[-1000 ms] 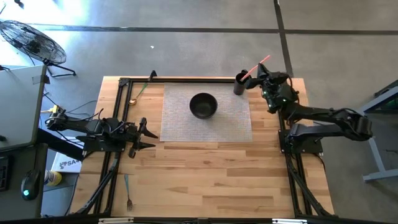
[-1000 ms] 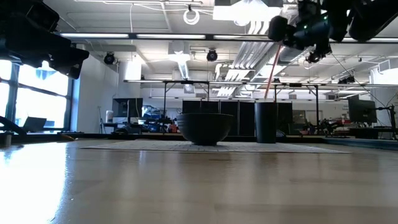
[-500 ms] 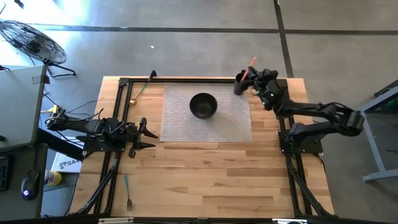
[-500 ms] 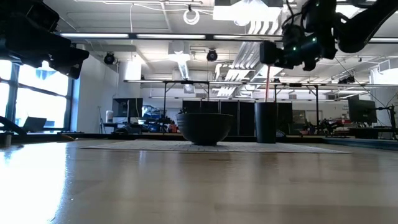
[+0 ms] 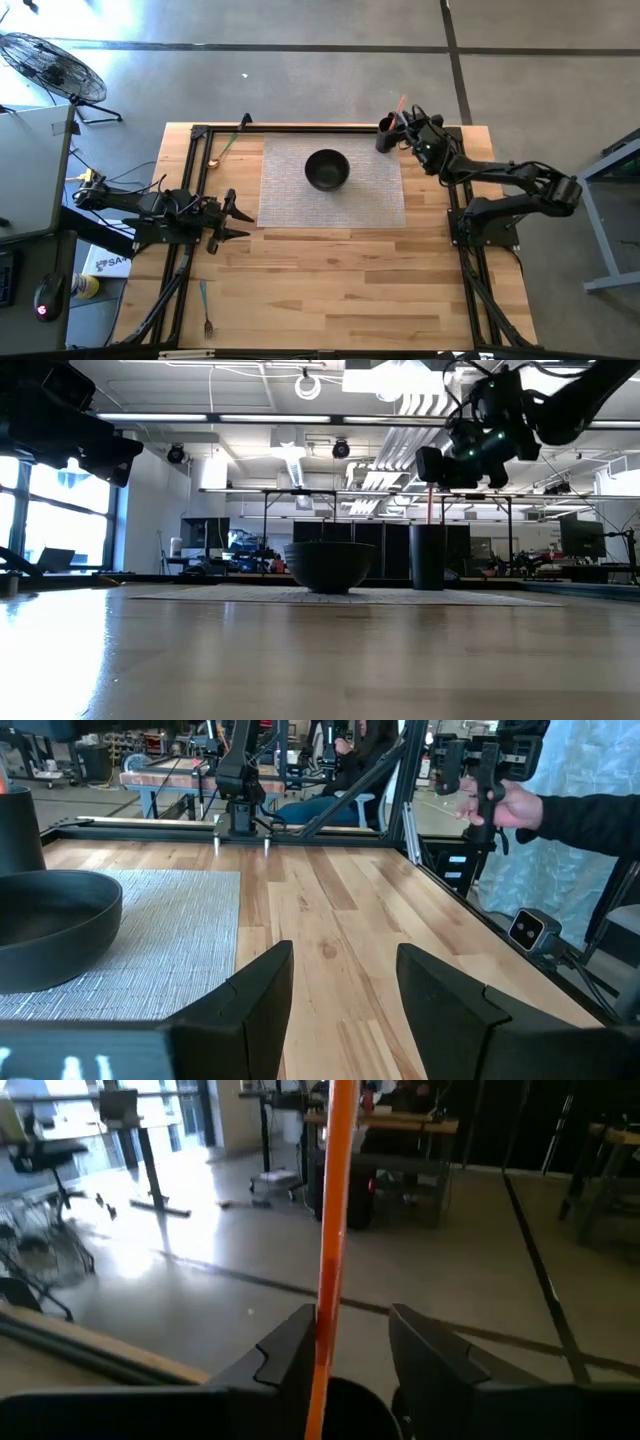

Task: Pick & Place Utensil
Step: Put the orange straw into the black cup, then put the green spoon into the black bowl

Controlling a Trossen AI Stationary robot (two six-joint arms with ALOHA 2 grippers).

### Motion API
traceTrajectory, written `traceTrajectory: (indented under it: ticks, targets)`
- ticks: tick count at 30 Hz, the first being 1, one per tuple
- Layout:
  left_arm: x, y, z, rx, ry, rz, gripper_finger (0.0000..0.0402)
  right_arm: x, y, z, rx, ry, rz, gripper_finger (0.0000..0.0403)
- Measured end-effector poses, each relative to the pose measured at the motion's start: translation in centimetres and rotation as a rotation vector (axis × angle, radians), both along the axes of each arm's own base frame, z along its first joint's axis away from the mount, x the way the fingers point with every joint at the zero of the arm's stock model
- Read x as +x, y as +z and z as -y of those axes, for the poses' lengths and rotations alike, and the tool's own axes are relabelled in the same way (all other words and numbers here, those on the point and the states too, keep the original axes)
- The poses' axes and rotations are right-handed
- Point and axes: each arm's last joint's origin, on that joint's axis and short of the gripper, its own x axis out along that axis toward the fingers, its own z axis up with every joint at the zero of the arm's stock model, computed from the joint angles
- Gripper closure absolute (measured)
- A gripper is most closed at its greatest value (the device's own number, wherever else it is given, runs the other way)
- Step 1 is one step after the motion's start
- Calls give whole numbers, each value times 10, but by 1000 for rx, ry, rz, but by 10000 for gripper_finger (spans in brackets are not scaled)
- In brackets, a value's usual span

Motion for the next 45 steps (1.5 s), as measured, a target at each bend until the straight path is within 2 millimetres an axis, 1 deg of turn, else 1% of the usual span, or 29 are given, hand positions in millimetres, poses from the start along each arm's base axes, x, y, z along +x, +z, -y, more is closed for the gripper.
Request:
traceTrajectory:
  ticks: [3, 5, 8, 12, 14, 18, 22, 25, 29, 36, 40, 45]
  targets:
    - [0, 0, 0, 0, 0, 0, 224, 4, 11, 1, 66, 6, -86, 262]
    - [0, 0, 0, 0, 0, 0, 224, 8, 22, 0, 111, 2, -138, 251]
    - [0, 0, 0, 0, 0, 0, 224, 15, 45, -2, 164, 4, -191, 242]
    - [0, 0, 0, 0, 0, 0, 224, 20, 77, -9, 248, 20, -189, 238]
    - [0, 0, 0, 0, 0, 0, 224, 23, 91, -15, 251, 29, -207, 238]
    - [0, 0, 0, 0, 0, 0, 224, 31, 116, -32, 205, 65, -242, 237]
    - [0, 0, 0, 0, 0, 0, 224, 41, 141, -53, 122, 129, -225, 237]
    - [0, 0, 0, 0, 0, 0, 224, 47, 156, -69, 79, 184, -197, 237]
    - [0, 0, 0, 0, -1, 0, 224, 56, 165, -91, 31, 285, -175, 237]
    - [0, 0, 0, 0, 0, 0, 224, 69, 170, -133, -11, 498, -114, 237]
    - [0, 0, 0, 0, 0, 0, 224, 83, 162, -156, -14, 639, -142, 237]
    - [0, 0, 0, 0, 0, 0, 224, 109, 142, -178, 11, 793, -175, 237]
